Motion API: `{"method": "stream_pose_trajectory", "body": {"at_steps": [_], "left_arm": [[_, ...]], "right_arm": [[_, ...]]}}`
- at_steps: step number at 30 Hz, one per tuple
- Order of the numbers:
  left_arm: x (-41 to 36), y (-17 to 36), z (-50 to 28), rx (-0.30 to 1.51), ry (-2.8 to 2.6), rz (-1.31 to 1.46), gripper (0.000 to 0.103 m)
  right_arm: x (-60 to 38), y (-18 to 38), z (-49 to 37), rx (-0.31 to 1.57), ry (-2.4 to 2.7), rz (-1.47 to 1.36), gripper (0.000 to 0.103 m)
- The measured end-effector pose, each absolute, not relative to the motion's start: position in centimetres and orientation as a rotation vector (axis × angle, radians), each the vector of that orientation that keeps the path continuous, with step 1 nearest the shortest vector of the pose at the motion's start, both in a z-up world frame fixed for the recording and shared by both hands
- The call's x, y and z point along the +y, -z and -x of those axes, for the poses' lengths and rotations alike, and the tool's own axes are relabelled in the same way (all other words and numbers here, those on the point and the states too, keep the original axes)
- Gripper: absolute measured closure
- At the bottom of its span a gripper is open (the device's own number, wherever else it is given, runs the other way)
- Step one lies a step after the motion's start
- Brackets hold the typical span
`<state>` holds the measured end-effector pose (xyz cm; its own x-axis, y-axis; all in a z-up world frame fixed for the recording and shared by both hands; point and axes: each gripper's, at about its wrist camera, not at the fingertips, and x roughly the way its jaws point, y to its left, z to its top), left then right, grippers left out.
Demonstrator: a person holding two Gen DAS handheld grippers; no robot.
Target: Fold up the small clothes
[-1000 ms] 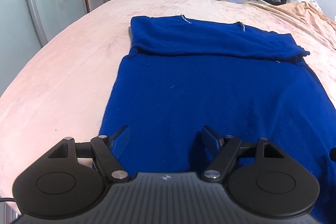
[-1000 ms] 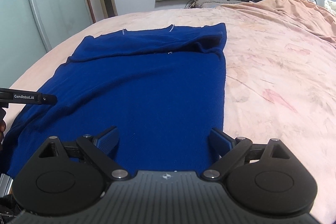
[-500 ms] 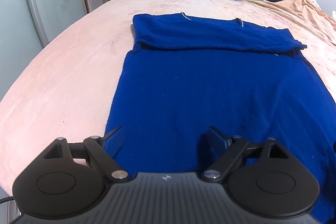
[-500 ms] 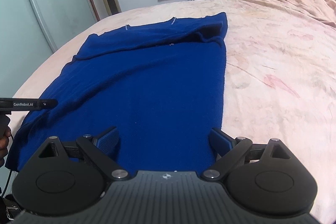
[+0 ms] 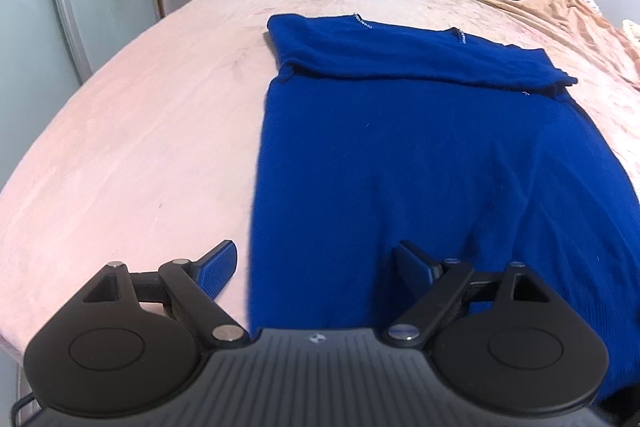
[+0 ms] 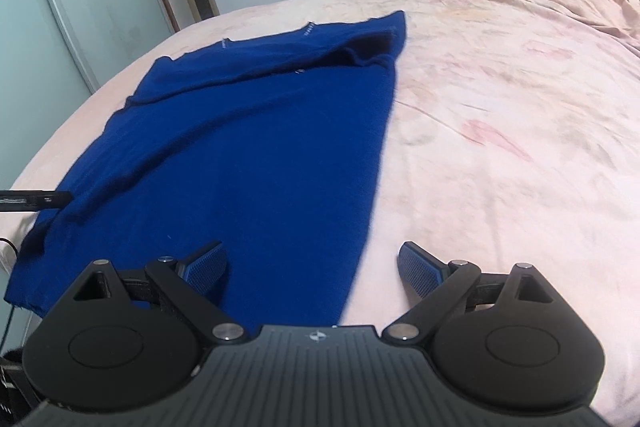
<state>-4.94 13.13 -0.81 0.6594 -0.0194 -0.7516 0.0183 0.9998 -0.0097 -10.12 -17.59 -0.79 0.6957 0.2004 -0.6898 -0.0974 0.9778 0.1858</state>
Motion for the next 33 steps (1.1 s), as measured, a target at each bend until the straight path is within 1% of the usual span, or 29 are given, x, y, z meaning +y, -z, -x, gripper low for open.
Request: {"method": "stream_pose_trajectory", "body": {"at_steps": [5, 6, 9, 10, 13, 18, 20, 21, 22, 23, 24, 25, 26, 27, 28, 30, 33], "left_arm": [[16.4, 1.6, 6.2, 0.887, 0.100, 0.113, 0.016], [16.9, 1.5, 6.6, 0.877, 0.123, 0.126, 0.014], [17.1, 1.5, 7.5, 0.886, 0.203, 0.140, 0.008], [16.8, 1.4, 7.7, 0.894, 0.242, 0.138, 0.005], [15.6, 1.6, 8.5, 0.911, 0.367, 0.119, 0.000], [13.2, 1.6, 9.3, 0.919, 0.487, 0.113, 0.000], [12.7, 1.5, 9.1, 0.938, 0.555, 0.173, 0.000], [12.6, 1.6, 9.0, 0.943, 0.577, 0.201, 0.001], [12.1, 1.5, 8.7, 0.949, 0.579, 0.218, 0.003], [11.9, 1.5, 8.6, 0.953, 0.568, 0.215, 0.009], [11.6, 1.4, 8.6, 0.957, 0.548, 0.191, 0.030], [11.4, 1.3, 8.7, 0.958, 0.524, 0.163, 0.052], [11.4, 1.1, 8.7, 0.962, 0.498, 0.139, 0.060], [11.6, 1.1, 8.6, 0.968, 0.481, 0.135, 0.073], [12.1, 0.9, 8.5, 0.974, 0.470, 0.150, 0.083], [12.6, 0.5, 8.2, 0.974, 0.467, 0.177, 0.087], [12.2, -1.1, 7.8, 0.917, 0.467, 0.154, 0.088]], "right_arm": [[-18.7, 0.8, 11.4, 0.815, -0.199, -0.158, 0.007], [-18.7, 0.7, 11.6, 0.824, -0.223, -0.167, 0.008], [-18.2, 0.7, 12.1, 0.849, -0.308, -0.198, 0.013], [-17.9, 0.7, 12.2, 0.853, -0.341, -0.214, 0.014], [-16.5, 0.9, 12.2, 0.860, -0.435, -0.264, 0.015], [-13.7, 0.9, 11.3, 0.870, -0.561, -0.307, 0.015], [-12.3, 0.9, 10.6, 0.877, -0.611, -0.325, 0.017], [-11.6, 0.9, 10.4, 0.881, -0.635, -0.324, 0.020], [-10.9, 0.9, 10.2, 0.884, -0.647, -0.305, 0.027], [-10.2, 0.9, 10.1, 0.888, -0.645, -0.276, 0.034], [-9.7, 0.9, 10.0, 0.891, -0.629, -0.243, 0.058], [-9.3, 0.8, 9.9, 0.894, -0.603, -0.208, 0.076], [-9.3, 0.8, 9.8, 0.898, -0.586, -0.189, 0.078], [-9.4, 0.6, 9.7, 0.901, -0.591, -0.194, 0.079], [-9.4, 0.5, 9.7, 0.902, -0.593, -0.191, 0.079], [-9.4, -0.2, 9.6, 0.894, -0.603, -0.180, 0.080], [-10.2, -1.9, 9.1, 0.843, -0.633, -0.206, 0.081]]}}
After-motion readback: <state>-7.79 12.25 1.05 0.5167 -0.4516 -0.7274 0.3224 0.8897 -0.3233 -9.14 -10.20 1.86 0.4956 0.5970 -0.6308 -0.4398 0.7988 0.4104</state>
